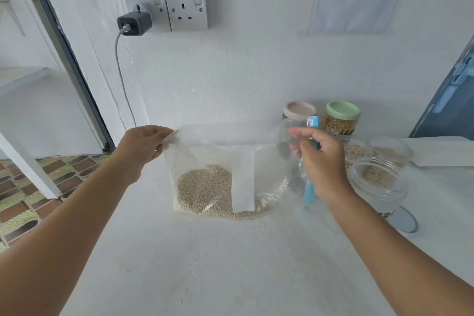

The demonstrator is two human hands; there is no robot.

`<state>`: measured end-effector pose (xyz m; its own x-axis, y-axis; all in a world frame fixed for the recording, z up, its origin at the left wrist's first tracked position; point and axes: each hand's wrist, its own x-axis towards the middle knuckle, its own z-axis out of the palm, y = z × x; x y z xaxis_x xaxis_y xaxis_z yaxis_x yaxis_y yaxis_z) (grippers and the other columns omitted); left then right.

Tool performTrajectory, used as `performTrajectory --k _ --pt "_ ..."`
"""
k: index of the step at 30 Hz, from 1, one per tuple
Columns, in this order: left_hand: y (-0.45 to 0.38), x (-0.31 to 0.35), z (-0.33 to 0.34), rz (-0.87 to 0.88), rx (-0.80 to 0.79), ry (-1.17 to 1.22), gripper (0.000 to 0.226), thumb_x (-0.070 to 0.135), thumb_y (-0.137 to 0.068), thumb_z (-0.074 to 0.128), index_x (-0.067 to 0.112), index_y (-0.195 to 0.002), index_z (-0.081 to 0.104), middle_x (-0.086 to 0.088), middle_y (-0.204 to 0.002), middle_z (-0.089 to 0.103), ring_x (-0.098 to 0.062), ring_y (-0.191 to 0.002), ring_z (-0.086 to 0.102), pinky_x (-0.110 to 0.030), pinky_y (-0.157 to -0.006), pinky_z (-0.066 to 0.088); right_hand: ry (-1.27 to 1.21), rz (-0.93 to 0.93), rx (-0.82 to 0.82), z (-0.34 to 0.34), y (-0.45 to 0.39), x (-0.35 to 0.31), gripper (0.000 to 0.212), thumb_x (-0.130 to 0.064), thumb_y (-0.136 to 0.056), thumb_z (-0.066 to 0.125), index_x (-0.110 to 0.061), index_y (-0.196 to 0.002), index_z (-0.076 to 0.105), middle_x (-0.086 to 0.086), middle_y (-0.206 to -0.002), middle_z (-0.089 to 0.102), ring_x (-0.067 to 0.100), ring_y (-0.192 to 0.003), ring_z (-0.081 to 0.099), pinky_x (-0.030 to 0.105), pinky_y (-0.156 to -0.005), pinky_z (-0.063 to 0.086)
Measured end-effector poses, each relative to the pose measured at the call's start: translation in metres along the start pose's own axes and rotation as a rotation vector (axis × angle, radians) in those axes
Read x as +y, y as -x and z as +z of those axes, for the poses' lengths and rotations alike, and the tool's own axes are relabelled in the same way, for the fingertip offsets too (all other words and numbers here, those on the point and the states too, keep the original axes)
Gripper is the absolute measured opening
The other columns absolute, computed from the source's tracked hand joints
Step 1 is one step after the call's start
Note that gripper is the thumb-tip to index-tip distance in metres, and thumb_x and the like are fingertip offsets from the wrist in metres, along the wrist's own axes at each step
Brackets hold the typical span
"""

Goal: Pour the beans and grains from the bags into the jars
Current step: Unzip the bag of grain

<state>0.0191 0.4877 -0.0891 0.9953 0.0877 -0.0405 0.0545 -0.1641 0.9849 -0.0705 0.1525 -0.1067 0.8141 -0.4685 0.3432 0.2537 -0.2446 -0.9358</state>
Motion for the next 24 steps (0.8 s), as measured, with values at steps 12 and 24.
performTrajectory --k 12,24 --pt "-0.004 0.0 -0.009 0.015 0.073 -0.031 0.033 0.045 -0.092 0.076 0.014 -0.1 0.069 -0.009 -0.098 0.076 -0.02 -0.087 0.069 -0.038 -0.092 0.055 -0.022 0.029 0.033 0.001 -0.005 0.001 0.036 0.001 -0.094 0.054 -0.022 -0.099 0.081 0.0 -0.09 0.077 0.011 -0.076 0.07 0.038 -0.081 0.061" --pt "-0.007 0.008 -0.008 -0.144 0.077 0.22 0.007 0.022 -0.085 0.085 0.019 -0.086 0.079 0.006 -0.085 0.071 -0.014 -0.087 0.057 -0.027 -0.081 0.048 -0.002 0.059 0.057 0.003 -0.009 0.003 0.039 0.001 -0.094 0.052 -0.025 -0.096 0.081 0.001 -0.084 0.076 0.012 -0.077 0.07 0.045 -0.084 0.061"
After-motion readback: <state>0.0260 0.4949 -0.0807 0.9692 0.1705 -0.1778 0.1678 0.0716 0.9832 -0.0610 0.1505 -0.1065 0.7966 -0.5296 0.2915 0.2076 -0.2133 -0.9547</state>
